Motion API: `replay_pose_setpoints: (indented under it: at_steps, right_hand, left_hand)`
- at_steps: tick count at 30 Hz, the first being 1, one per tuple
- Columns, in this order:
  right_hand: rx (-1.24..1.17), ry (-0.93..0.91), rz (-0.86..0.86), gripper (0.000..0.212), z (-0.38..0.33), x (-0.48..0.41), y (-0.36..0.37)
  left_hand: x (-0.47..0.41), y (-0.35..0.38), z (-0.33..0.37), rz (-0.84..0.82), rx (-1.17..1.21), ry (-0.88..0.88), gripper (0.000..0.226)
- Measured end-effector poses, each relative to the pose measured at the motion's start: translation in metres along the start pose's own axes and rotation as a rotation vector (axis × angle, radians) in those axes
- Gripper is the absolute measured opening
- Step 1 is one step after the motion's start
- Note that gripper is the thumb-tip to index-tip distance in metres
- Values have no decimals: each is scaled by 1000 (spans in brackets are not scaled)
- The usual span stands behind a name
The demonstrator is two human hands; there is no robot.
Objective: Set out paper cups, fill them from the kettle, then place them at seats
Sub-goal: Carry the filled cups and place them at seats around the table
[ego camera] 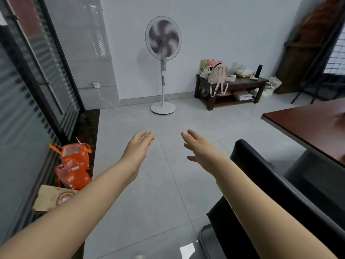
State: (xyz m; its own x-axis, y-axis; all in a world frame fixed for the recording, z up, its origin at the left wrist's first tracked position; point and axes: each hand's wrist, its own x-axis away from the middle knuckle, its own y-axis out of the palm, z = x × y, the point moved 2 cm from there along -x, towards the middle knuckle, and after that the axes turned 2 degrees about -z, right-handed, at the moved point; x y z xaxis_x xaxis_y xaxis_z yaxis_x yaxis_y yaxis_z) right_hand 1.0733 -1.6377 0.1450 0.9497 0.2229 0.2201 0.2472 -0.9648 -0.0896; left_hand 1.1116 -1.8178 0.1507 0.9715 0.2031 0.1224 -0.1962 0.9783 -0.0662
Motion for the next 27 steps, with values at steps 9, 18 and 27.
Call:
replay_pose_setpoints:
  at_steps: [9, 18, 27]
  right_hand:
    - [-61, 36, 192, 70, -37, -197, -29]
    - [-115, 19, 383, 71, -89, -343, -114]
    - [-166, 38, 511, 64, -87, -486, -262]
  left_hand:
    - [-240, 21, 36, -203, 7, -19, 8]
    - [-426, 123, 88, -443, 7, 21, 26]
    - [-594, 271, 100, -561, -12, -34, 18]
